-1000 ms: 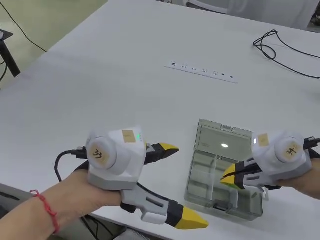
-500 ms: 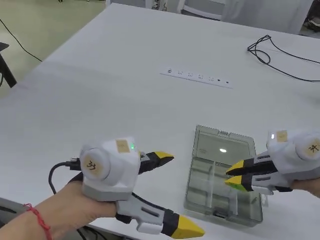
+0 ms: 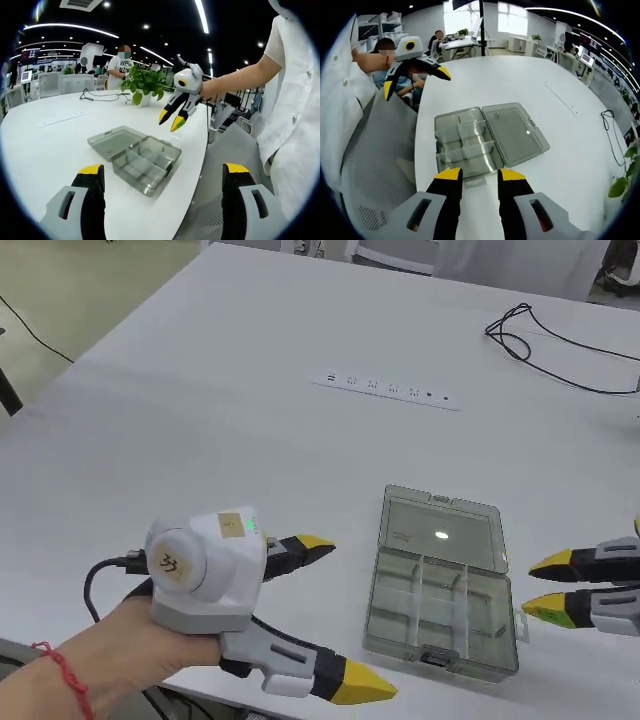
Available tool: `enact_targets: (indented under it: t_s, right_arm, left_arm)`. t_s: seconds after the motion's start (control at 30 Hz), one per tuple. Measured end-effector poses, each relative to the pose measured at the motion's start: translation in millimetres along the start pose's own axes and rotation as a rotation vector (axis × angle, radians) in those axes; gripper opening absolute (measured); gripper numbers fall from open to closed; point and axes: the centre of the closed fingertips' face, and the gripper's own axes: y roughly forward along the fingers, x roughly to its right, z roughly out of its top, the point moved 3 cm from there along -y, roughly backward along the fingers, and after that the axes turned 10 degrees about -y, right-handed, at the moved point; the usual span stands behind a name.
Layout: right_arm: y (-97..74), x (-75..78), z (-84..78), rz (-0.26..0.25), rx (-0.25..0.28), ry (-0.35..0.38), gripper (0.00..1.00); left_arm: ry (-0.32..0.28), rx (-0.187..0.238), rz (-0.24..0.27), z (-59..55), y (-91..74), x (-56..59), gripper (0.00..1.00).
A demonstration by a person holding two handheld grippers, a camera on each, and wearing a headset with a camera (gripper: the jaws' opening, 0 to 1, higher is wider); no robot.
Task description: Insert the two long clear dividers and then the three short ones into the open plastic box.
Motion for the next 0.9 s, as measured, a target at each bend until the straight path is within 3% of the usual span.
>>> enact_targets:
  t_s: [0.43, 0.57, 0.67, 0.9]
  right_arm:
    - [-26.0, -1.8, -89.8, 0.039, -0.227, -0.008, 0.40]
    - [-29.3, 3.2, -109.6, 0.045, -0.287, -0.034, 0.43]
    - [-30.8, 5.8, -125.0, 0.068, -0.358, -0.093, 0.44]
    - [-26.3, 9.1, -144.0, 0.110, -0.445, -0.193, 0.45]
  left_arm:
    - [-0.004, -0.003, 0.013, -2.4, -3.6, -2.5, 1.00]
    - [-0.004, -0.010, 0.010, -3.5, -3.4, -2.3, 1.00]
    - [-0.007, -0.012, 0.013, -4.0, -3.4, -3.4, 1.00]
    - [-0.011, -0.011, 0.020, -2.9, -4.1, -4.7, 1.00]
